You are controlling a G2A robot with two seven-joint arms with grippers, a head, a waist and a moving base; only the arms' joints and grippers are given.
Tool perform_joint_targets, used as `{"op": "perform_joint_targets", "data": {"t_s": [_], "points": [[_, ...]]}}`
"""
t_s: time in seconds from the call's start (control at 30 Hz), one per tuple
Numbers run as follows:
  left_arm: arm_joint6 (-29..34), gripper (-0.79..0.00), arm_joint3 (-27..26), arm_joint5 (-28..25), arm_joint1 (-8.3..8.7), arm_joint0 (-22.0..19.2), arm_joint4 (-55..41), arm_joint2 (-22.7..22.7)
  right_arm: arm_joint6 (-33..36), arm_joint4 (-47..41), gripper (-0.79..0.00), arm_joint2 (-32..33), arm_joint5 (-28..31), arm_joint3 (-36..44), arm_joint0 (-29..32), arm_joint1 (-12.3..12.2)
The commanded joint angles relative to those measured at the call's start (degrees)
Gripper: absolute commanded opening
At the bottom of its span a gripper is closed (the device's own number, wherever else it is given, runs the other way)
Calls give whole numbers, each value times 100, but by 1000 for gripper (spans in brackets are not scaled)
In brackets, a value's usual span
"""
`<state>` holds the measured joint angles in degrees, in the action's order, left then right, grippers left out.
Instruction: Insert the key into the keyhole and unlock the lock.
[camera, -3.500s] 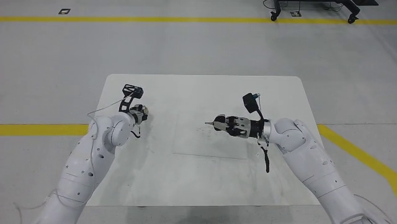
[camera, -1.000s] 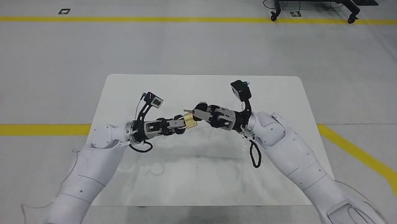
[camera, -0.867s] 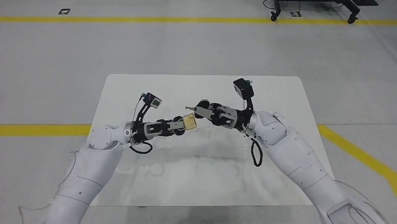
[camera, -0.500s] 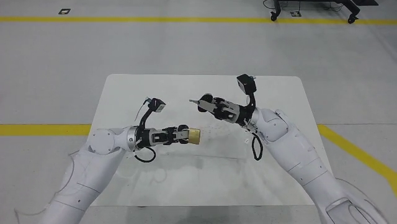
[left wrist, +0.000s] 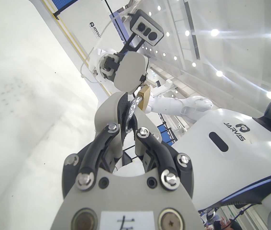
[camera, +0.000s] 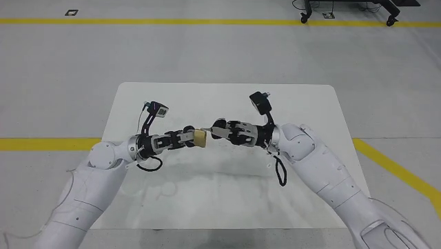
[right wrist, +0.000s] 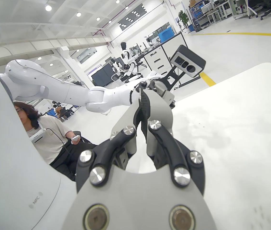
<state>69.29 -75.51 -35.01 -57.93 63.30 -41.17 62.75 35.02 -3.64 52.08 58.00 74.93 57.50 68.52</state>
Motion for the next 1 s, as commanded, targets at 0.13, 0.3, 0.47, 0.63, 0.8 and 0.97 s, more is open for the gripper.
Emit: {"op": "perform_joint_targets", "data": {"t_s": [0.13,0.3,0.47,0.63,0.8,0.97], "points": [[5,-785,-5,5,0,-1,8,-3,118,-3,-785,227,0,152,95,-81],[-153,-785,-99,57,-1,41,277,-35,58,-50,-785,52,0,-9,-217,3],[-410,-785,-428,305,-9,189,661,-103,-28,6,-785,-182,0,-157,-464,112],[-505,-785,-473,576,-23,150,663,-91,14,182,-785,-361,0,-196,-472,161],[-526,-785,-295,1084,-60,-57,283,-70,88,119,-785,-248,0,-14,-249,90],[-565,-785,-133,1193,-102,-137,-17,-85,-64,211,-785,224,0,266,103,-50]]}}
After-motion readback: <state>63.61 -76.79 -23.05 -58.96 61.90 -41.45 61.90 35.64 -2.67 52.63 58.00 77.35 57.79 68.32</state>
